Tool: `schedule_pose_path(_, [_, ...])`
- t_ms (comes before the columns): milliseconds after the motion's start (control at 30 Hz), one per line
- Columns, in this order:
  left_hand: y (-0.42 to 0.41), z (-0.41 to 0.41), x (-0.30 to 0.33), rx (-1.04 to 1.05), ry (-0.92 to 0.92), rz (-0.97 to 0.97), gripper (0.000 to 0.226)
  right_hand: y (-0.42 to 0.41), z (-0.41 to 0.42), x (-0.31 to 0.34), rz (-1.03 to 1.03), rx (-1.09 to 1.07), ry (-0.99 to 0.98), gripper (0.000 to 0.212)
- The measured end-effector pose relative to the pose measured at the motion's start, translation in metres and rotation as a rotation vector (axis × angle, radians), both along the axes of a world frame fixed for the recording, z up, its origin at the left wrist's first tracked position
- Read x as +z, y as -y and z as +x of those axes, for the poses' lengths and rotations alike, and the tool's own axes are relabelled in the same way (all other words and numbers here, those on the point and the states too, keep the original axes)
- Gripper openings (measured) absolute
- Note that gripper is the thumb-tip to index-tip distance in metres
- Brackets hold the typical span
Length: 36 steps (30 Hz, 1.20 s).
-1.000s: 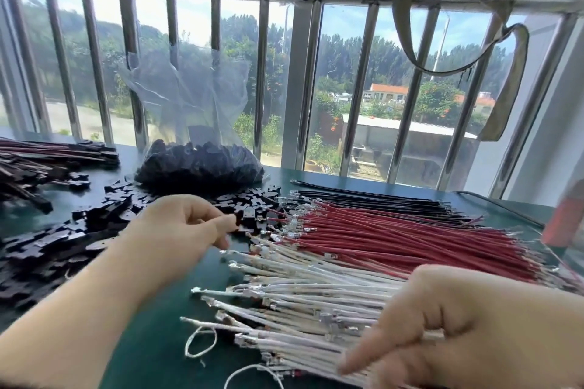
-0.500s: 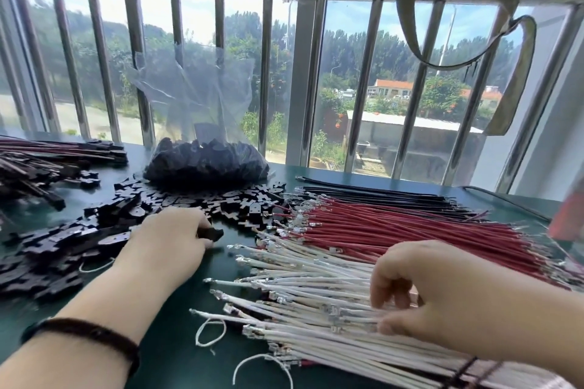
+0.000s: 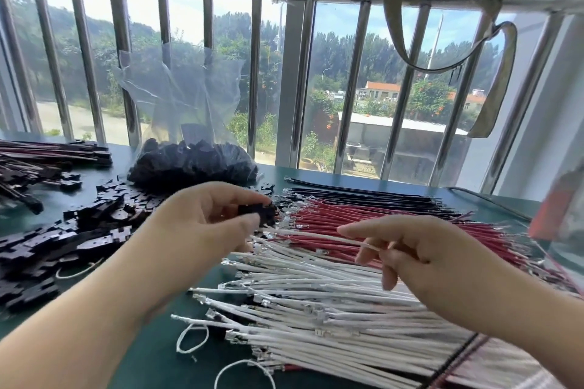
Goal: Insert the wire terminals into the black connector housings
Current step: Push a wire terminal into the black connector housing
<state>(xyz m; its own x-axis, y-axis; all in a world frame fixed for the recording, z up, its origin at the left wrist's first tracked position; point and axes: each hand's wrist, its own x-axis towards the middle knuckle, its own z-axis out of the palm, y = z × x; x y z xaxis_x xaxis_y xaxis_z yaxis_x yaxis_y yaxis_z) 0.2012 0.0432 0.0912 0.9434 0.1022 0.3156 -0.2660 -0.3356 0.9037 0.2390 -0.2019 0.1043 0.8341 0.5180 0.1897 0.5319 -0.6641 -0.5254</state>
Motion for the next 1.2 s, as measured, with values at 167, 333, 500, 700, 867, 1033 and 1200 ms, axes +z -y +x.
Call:
schedule_pose_path(167, [0.013,-0.004,-0.002,-0.080,-0.014,-0.120,0.048,-0.015,-0.007,-0.003,0.192,0.078,-0.129,0.023])
schedule_pose_path(333, [0.027,-0.004,-0.007,-0.109,0.049,-0.174,0.050,-0.031,-0.018,0.000,0.181,0.104,-0.080,0.008])
schedule_pose_path(500, [0.005,-0.001,0.001,0.171,0.170,-0.042,0.030,-0.029,-0.020,0.002,0.166,0.054,-0.104,0.020])
schedule_pose_path(700, [0.013,-0.007,0.002,0.046,0.155,-0.124,0.018,-0.035,-0.026,0.015,0.415,0.000,-0.004,0.023])
schedule_pose_path(867, [0.018,-0.012,0.016,-0.045,0.186,-0.264,0.014,-0.035,-0.028,0.023,0.399,-0.049,0.008,0.008])
schedule_pose_path(1033, [0.021,-0.013,0.017,-0.138,0.216,-0.360,0.023,-0.038,-0.029,0.023,0.422,-0.001,0.048,0.036])
schedule_pose_path(1200, [0.020,-0.012,0.015,-0.186,0.162,-0.442,0.033,-0.034,-0.028,0.025,0.469,0.021,0.159,0.026])
